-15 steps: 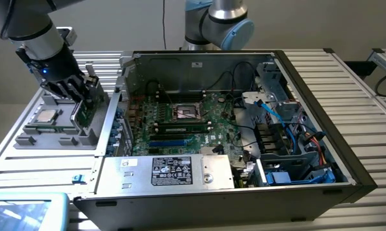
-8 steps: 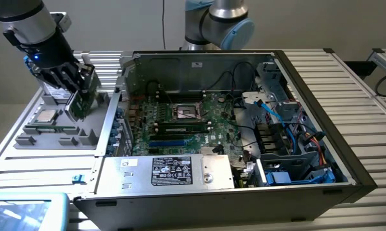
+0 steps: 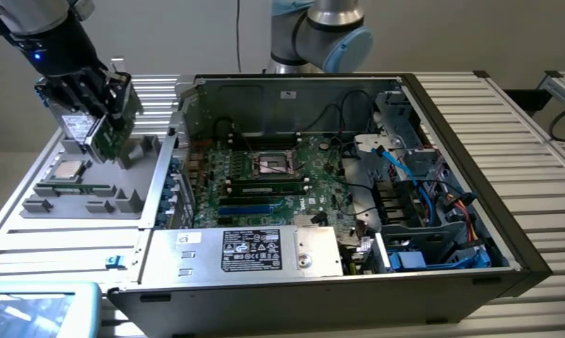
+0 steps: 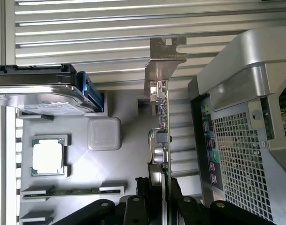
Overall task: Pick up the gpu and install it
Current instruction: 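Pick up the gpu and move the gpu toward the slot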
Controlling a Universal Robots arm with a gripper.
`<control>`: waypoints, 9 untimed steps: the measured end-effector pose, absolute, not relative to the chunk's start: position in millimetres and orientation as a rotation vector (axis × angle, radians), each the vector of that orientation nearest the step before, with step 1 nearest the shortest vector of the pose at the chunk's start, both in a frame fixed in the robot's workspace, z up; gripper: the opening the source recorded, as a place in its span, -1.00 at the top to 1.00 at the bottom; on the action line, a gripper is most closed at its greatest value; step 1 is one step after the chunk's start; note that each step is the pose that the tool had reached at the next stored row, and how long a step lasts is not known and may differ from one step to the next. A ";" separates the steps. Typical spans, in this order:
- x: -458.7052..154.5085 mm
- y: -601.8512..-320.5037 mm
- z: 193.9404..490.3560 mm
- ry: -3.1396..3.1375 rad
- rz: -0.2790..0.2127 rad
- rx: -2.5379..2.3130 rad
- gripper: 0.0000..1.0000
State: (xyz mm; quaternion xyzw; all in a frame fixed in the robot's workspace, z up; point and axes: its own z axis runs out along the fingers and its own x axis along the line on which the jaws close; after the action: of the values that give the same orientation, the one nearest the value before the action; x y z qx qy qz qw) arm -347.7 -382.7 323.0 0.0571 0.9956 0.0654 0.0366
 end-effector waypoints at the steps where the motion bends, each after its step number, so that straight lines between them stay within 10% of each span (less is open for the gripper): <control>1: -347.0 -382.9 327.6 3.057 0.201 0.176 0.43; 9: -337.6 -384.2 364.1 3.059 0.201 0.178 0.43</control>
State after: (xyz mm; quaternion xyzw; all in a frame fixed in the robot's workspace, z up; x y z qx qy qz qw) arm -337.6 -384.2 364.1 0.0578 0.9956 0.0653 0.0356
